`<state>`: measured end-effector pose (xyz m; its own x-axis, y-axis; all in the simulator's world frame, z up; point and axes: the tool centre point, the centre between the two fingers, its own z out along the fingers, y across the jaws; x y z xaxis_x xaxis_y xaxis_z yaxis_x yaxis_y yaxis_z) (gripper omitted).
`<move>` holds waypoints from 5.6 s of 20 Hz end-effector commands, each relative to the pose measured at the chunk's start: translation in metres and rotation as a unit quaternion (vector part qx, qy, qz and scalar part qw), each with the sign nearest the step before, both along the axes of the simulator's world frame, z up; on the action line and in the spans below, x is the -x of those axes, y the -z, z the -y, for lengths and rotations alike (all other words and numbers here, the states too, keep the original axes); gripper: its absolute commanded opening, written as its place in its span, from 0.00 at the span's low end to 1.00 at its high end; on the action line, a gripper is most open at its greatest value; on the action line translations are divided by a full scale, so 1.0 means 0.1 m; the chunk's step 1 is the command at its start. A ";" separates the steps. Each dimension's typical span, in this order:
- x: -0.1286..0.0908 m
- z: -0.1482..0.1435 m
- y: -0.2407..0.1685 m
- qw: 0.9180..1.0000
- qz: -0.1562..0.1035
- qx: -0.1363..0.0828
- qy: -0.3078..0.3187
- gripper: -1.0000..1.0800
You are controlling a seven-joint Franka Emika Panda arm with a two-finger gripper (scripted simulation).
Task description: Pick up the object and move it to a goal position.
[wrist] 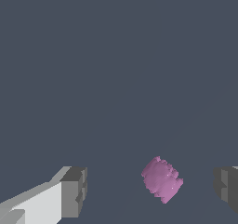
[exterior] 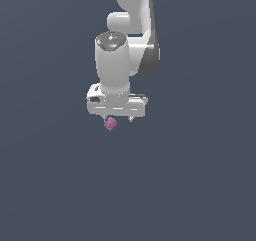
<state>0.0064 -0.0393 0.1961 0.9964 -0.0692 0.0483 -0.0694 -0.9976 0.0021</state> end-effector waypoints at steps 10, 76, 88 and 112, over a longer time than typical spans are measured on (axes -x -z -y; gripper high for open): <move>0.09 0.06 0.16 0.999 -0.003 -0.004 0.046 0.96; 0.85 0.42 1.47 0.932 -0.021 -0.023 0.362 0.00; 0.52 -0.41 0.62 0.899 -0.017 -0.117 0.423 0.00; -0.59 -1.42 -2.68 0.723 0.002 -0.381 0.576 0.00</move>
